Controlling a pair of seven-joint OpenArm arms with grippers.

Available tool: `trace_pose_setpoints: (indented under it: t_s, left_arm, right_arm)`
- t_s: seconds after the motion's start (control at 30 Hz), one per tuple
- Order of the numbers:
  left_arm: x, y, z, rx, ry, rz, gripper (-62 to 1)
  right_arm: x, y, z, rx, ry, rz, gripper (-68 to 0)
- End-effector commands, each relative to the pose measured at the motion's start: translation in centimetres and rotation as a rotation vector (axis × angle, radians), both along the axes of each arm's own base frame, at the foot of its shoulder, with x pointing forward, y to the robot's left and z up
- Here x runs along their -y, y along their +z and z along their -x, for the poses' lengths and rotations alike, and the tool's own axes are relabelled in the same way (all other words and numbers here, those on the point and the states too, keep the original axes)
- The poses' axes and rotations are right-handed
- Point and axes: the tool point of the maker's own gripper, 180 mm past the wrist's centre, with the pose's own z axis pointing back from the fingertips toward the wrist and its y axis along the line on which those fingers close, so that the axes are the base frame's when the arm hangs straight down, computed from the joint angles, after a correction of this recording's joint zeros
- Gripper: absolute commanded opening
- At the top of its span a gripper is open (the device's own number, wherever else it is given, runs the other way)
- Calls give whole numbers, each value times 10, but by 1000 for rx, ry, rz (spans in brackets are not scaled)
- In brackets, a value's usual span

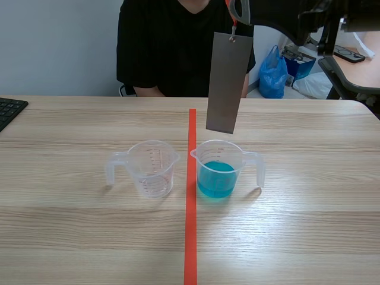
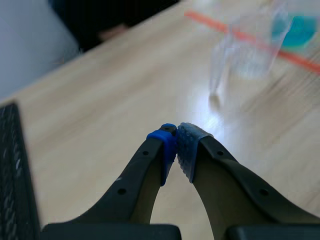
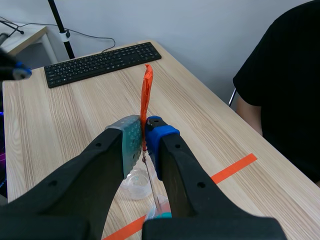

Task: Do the redox reaction experiment.
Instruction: 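Raise the plate and point at it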

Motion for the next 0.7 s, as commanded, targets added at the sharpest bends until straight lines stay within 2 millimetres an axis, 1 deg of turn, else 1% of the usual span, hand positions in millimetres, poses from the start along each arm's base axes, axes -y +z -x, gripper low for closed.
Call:
trace_pose_setpoints:
  t_s: [0.0,0.1,0.17,0.27,0.4,0.53,0.67]
  left_arm:
    - [11,17,-18,63,-29,35,-569]
    - [26,35,-44,121,-65,77,-569]
    - [40,39,-58,142,-95,96,-569]
    - [70,32,-74,126,-152,108,-569]
    - [118,17,-89,86,-236,130,-569]
    - [166,10,-96,60,-330,156,-569]
    - [206,8,-100,38,-404,181,-569]
  right_arm:
    - [-1,13,2,36,13,-13,-660]
    - [-1,13,2,36,13,-12,-660]
    - [-1,12,2,34,13,-9,-660]
    - [-1,12,2,33,13,-7,-660]
    - [-1,11,2,33,13,-6,-660]
    - [-1,11,2,33,13,-6,-660]
    - [-1,11,2,33,13,-6,-660]
